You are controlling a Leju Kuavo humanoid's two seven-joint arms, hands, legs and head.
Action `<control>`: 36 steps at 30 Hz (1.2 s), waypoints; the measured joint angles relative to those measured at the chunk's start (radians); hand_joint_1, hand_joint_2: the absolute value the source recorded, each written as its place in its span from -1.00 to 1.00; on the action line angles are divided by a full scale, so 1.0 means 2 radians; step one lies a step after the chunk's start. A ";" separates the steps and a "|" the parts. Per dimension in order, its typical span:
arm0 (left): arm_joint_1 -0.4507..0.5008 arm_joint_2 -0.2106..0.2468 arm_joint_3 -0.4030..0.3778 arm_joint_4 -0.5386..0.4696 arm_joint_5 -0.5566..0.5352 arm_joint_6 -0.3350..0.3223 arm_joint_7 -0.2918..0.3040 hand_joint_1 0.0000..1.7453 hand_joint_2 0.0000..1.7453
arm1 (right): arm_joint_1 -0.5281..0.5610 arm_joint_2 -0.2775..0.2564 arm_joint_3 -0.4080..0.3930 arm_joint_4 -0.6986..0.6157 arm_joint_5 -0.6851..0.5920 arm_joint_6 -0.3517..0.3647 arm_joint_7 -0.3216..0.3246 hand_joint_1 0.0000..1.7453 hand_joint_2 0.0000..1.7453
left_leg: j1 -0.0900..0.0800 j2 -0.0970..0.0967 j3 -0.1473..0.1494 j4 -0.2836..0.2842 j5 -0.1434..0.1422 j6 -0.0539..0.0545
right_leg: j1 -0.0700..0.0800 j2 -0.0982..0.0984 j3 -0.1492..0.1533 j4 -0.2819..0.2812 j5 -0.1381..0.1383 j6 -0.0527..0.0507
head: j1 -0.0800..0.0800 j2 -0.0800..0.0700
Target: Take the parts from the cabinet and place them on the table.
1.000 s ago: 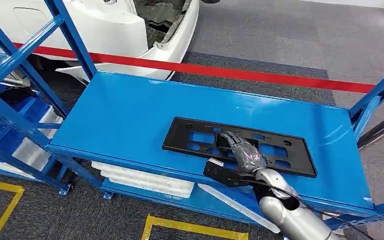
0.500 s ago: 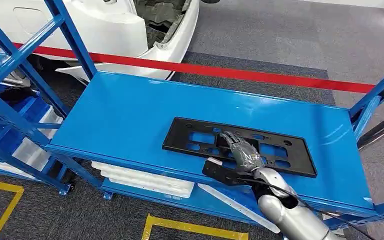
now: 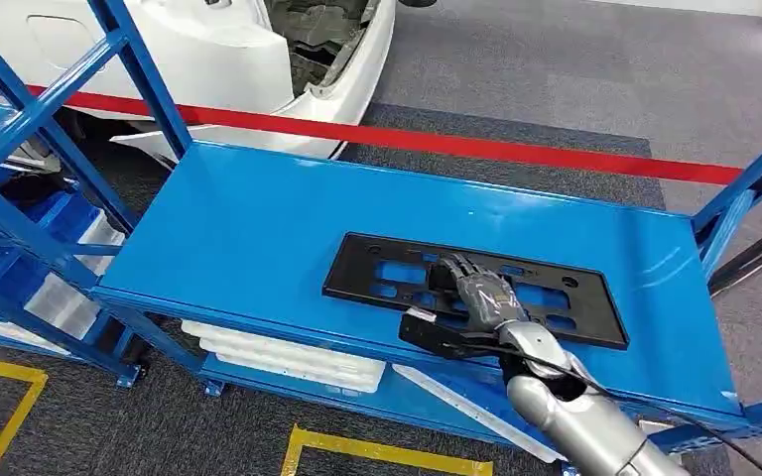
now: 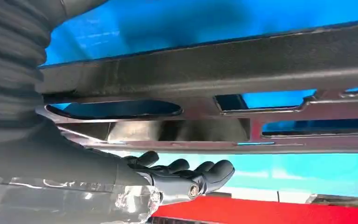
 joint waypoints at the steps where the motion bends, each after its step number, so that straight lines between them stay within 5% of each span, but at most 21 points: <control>1: 0.000 0.000 0.000 0.000 0.000 0.000 -0.002 -1.00 -1.00 | -0.002 0.000 0.002 0.001 0.004 0.001 0.002 -1.00 1.00 | 0.000 0.000 0.000 0.000 0.000 0.000 | 0.000 0.000 0.000 0.000 0.000 0.000 | 0.000 0.000; 25: 0.006 0.000 0.000 0.000 0.010 0.006 -0.012 -1.00 -1.00 | -0.015 -0.001 0.023 0.065 0.156 -0.109 0.038 -1.00 1.00 | 0.000 0.000 0.001 0.000 0.000 0.000 | 0.000 0.000 0.001 0.000 0.000 0.000 | 0.000 0.000; 36: 0.006 0.000 0.000 0.000 0.011 0.007 -0.012 -1.00 -1.00 | -0.014 0.000 0.023 0.075 0.159 -0.116 0.036 -1.00 1.00 | 0.000 0.000 0.001 0.000 0.000 0.000 | 0.000 0.000 0.002 0.000 0.000 0.000 | 0.000 0.000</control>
